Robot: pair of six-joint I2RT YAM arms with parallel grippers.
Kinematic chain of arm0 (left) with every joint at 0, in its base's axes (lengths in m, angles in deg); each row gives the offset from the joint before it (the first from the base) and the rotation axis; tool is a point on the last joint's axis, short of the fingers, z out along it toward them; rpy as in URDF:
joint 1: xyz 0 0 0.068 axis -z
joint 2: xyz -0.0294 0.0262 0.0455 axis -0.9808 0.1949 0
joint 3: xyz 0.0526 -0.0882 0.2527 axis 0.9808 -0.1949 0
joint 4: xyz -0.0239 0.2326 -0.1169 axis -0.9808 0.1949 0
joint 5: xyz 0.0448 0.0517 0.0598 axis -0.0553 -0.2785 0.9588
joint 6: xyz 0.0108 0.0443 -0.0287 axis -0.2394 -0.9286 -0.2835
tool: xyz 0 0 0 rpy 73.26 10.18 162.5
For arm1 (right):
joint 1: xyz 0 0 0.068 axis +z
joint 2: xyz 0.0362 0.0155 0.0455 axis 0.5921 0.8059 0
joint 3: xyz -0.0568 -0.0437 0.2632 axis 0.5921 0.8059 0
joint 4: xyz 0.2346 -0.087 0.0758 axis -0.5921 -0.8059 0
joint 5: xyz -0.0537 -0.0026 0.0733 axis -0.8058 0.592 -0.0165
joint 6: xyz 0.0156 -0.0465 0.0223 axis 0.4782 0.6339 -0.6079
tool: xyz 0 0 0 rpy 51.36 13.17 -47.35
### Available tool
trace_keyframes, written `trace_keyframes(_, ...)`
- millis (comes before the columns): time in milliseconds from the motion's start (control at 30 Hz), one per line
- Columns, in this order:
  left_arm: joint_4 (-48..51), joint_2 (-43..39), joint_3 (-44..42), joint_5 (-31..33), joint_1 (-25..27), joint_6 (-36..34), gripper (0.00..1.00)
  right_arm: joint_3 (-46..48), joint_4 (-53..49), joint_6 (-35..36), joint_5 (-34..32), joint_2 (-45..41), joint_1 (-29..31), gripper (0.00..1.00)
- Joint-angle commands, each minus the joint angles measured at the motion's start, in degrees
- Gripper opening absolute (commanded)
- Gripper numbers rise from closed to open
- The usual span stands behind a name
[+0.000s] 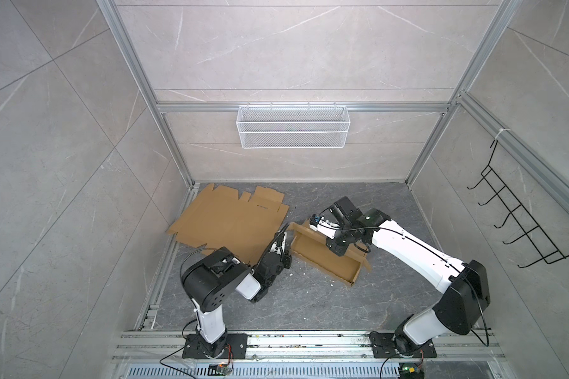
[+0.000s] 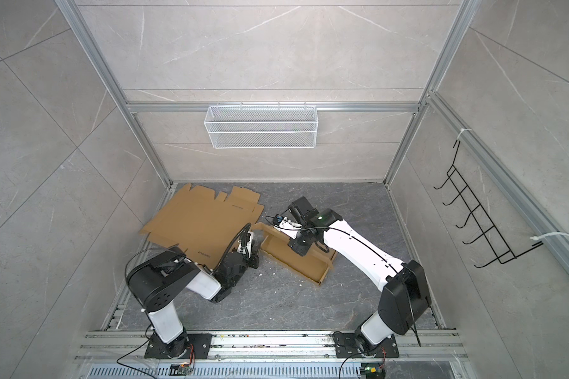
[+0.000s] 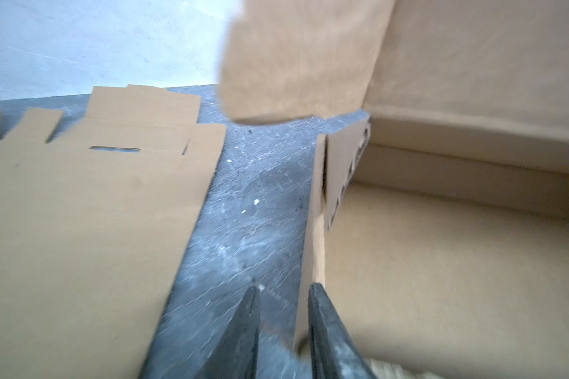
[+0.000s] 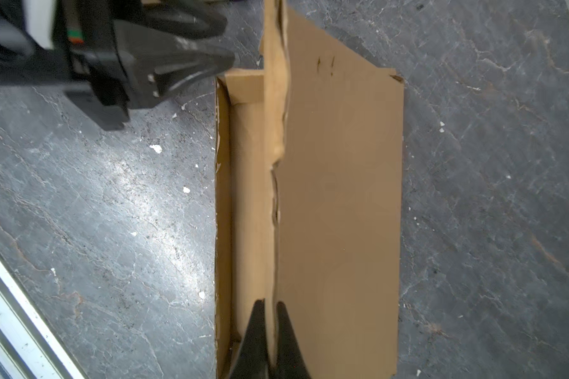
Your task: Fold the paper box
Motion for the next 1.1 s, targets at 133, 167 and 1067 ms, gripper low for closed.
trace_keyframes(133,19.84,-17.30,0.11,4.98,-0.67,-0.32,0.33,4.62,1.79,-2.47,-2.76,-1.65,2.50,0.03)
trace_keyframes(167,23.51,-19.45,1.12,5.00,-1.28,0.07,0.33,5.07,1.89,-2.40,-3.08,-1.65,2.83,0.03)
trace_keyframes(1067,71.91,-9.19,39.43,-37.24,-20.28,11.31,0.52,15.29,12.79,-9.34,0.19,2.31,9.16,0.50)
